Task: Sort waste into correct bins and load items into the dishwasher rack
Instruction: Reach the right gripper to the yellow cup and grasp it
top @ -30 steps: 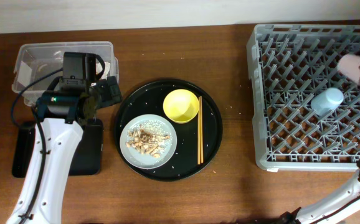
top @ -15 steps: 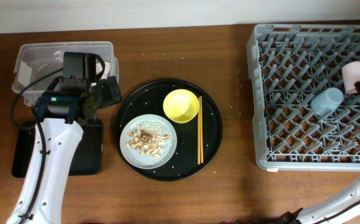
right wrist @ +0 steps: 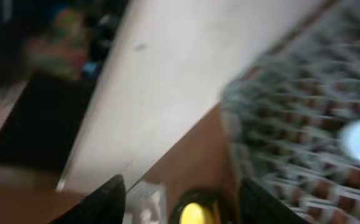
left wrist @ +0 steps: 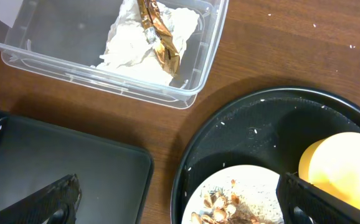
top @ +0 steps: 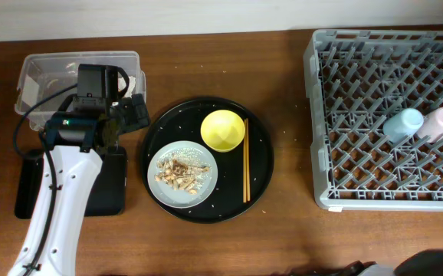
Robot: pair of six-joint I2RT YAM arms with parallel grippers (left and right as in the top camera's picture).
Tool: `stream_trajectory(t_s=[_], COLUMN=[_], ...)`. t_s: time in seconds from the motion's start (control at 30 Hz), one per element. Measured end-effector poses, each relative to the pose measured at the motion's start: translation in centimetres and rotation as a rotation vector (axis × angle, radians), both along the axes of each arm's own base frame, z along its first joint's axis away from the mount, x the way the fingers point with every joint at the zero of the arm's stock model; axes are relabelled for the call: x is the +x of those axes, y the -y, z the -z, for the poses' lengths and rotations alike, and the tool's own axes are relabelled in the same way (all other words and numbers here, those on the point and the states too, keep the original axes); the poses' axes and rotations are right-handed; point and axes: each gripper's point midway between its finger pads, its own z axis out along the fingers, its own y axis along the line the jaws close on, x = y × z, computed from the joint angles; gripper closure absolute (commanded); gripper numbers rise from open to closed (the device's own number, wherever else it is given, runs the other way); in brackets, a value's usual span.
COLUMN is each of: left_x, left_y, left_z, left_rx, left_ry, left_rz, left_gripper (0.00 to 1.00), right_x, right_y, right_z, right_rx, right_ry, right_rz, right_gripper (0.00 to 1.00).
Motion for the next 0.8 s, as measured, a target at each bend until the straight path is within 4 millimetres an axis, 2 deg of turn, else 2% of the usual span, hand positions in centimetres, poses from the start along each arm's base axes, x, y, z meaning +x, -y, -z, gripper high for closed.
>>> stream_trajectory(t_s=[0.03, 0.07, 0.13, 0.17, 0.2, 0.23, 0.27, 0.33, 0.4, 0.43, 0.47, 0.5, 0.53, 0.57, 0.6, 0.7, 0.8], left_x=[0.0, 0.0, 0.0, 0.0, 0.0, 0.0, 0.0, 0.0, 0.0, 0.0, 0.0, 0.0, 0.0, 0.0, 0.0, 0.0, 0.0], left_y=[0.0, 0.0, 0.0, 0.0, 0.0, 0.0, 0.0, 0.0, 0.0, 0.0, 0.0, 0.0, 0.0, 0.0, 0.0, 0.0, 0.0], left_z=[0.0, 0.0, 0.0, 0.0, 0.0, 0.0, 0.0, 0.0, 0.0, 0.0, 0.0, 0.0, 0.0, 0.0, 0.0, 0.0, 0.0], left_rx=[0.0, 0.0, 0.0, 0.0, 0.0, 0.0, 0.0, 0.0, 0.0, 0.0, 0.0, 0.0, 0.0, 0.0, 0.0, 0.0, 0.001], left_ry=[-0.001, 0.0, 0.001, -0.001, -0.001, 0.0, 0.0, -0.001, 0.0, -0.001, -0.002, -0.001, -0.001, 0.0, 0.0, 0.0, 0.0], left_rz=[0.0, 0.0, 0.0, 0.0, 0.0, 0.0, 0.0, 0.0, 0.0, 0.0, 0.0, 0.0, 0.0, 0.0, 0.0, 0.0, 0.0], left_gripper=[0.01, 0.01, 0.01, 0.01, 0.01, 0.01, 0.01, 0.01, 0.01, 0.01, 0.01, 0.01, 0.01, 0.01, 0.01, 0.01, 0.01], right_x=[-0.2, -0.1, 0.3, 0.6, 0.9, 1.3, 2.1, 4.1, 6.0, 7.1, 7.9, 8.2, 7.5, 8.0, 8.4, 9.7, 11.4], right_y=[-5.5, -9.5, -16.8, -20.9, -23.8, -27.2, -31.3, -35.2, -39.4, -40.6, -42.9, -45.2, -47.8, -49.3, -50.4, -51.2, -50.8], right_z=[-1.4, -2.0, -1.6, -0.6, 0.9, 2.8, 5.7, 9.3, 16.3, 18.4, 20.7, 22.5, 24.8, 25.4, 26.9, 30.2, 31.6], right_rx=[-0.006, -0.048, -0.175, -0.252, -0.328, -0.396, -0.467, -0.582, -0.692, -0.733, -0.769, -0.793, -0.812, -0.811, -0.825, -0.887, -0.88], right_ry=[0.011, 0.042, 0.074, 0.07, 0.031, 0.0, -0.051, -0.129, -0.37, -0.404, -0.408, -0.398, -0.407, -0.38, -0.39, -0.43, -0.454], right_rz=[-0.12, -0.24, -0.487, -0.628, -0.721, -0.837, -0.967, -1.015, -0.964, -0.939, -0.94, -0.961, -1.001, -0.985, -0.95, -0.828, -0.699], right_gripper=[0.02, 0.02, 0.01, 0.07, 0.09, 0.16, 0.2, 0.24, 0.21, 0.2, 0.2, 0.21, 0.22, 0.25, 0.28, 0.39, 0.46])
